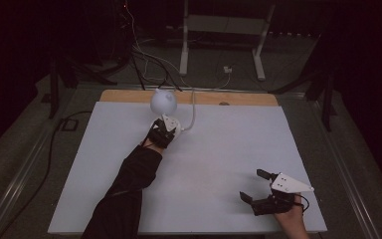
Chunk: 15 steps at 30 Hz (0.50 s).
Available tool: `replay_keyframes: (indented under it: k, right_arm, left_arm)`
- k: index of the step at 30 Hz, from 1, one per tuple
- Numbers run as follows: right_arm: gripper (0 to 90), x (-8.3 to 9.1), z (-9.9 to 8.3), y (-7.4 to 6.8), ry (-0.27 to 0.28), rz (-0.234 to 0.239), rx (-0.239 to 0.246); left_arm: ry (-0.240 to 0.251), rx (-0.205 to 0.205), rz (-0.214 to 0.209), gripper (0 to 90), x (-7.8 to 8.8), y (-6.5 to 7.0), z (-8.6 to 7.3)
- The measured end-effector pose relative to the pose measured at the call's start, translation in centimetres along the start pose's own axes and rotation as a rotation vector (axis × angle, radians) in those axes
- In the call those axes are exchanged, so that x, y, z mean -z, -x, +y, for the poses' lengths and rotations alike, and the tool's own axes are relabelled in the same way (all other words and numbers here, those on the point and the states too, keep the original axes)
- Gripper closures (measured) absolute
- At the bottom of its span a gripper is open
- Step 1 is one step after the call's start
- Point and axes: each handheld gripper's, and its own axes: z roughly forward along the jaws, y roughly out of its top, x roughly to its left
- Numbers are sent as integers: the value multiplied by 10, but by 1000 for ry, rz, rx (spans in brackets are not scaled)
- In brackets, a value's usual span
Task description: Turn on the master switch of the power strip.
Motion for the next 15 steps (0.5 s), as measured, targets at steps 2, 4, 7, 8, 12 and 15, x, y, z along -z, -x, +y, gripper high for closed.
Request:
replay_keyframes:
  k: [2,4,7,8,12,15]
  right_arm:
    - [0,0,0,0,-1,-1,0]
    - [0,0,0,0,-2,1,1]
    - [0,0,0,0,-2,2,0]
    - [0,0,0,0,-3,2,0]
    - [0,0,0,-1,-3,1,3]
    - [0,0,0,-1,-4,2,3]
  left_arm:
    - [-3,-13,1,900,-1,0,0]
    - [-9,2,-11,900,-1,-2,1]
    - [-16,-9,-10,900,-1,-1,1]
    - [-16,-9,-11,900,-1,-1,1]
    - [-16,-15,-14,900,-2,-2,1]
    - [-25,-30,-8,900,-2,-1,2]
